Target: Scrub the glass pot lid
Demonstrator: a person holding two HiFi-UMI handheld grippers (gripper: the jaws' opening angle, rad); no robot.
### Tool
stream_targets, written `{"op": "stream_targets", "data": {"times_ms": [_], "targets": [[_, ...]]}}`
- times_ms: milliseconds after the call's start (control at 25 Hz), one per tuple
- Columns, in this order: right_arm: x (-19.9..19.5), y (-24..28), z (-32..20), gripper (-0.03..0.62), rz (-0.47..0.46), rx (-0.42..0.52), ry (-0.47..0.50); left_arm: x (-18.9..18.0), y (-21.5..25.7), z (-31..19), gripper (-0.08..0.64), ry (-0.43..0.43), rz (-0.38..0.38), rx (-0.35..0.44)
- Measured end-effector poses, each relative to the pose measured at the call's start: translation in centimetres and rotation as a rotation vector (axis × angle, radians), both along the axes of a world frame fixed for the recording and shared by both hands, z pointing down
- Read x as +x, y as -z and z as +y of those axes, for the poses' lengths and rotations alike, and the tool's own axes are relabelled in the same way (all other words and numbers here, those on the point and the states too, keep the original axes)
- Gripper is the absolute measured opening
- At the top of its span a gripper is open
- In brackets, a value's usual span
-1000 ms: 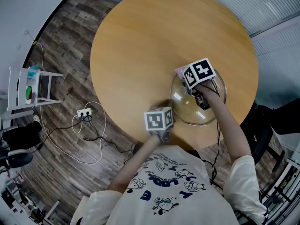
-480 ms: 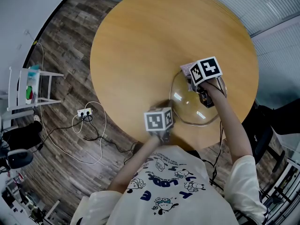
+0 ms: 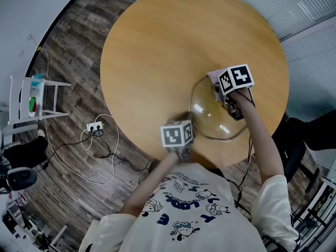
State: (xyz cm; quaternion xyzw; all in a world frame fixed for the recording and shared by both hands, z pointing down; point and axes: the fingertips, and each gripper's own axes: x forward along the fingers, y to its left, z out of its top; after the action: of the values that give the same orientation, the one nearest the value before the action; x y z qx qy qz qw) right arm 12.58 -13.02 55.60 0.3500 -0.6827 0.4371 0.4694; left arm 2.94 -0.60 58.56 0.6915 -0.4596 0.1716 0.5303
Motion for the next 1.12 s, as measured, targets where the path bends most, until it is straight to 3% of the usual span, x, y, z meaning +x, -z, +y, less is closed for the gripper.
{"op": "stream_targets", "data": {"times_ms": [1120], "targets": [[5.8,0.3,0.2,0.048,0.051,0.034,-0.115,-0.2,-0.1,0.0,0.037,-0.001,-0.013,0.003]]}}
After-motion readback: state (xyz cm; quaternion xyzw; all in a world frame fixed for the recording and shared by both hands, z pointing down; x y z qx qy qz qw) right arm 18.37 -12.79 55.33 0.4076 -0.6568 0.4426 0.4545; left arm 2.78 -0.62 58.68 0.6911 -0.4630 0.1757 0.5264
